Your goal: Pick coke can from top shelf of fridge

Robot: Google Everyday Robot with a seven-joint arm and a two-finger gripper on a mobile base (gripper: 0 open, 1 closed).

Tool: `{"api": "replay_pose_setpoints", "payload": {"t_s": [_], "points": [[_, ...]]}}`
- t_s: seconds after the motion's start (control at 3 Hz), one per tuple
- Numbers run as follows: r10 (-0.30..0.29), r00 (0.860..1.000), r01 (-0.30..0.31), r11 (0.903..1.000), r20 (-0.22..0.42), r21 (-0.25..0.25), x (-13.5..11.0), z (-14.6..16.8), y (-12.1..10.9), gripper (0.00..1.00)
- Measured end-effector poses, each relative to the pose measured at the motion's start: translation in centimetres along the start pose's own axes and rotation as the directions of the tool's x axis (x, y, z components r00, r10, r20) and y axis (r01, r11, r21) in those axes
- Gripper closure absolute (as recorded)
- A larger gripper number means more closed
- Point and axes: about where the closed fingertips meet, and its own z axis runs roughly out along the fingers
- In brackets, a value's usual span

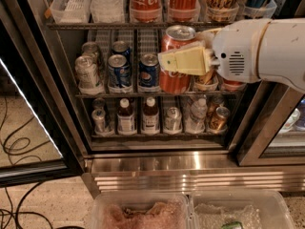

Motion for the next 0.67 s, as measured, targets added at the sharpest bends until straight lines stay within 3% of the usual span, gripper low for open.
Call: {"api": "replay_pose_setpoints", "payload": {"t_s": [0.33, 0.67], "points": [[0.012, 1.000, -0.012, 0.9999, -0.003, -0.011, 2.0, 0.2, 3.1, 1.00], [0.028, 0.999, -0.030, 0.9992, -0.042, -0.028, 5.9, 0.7, 8.4, 1.00]]}}
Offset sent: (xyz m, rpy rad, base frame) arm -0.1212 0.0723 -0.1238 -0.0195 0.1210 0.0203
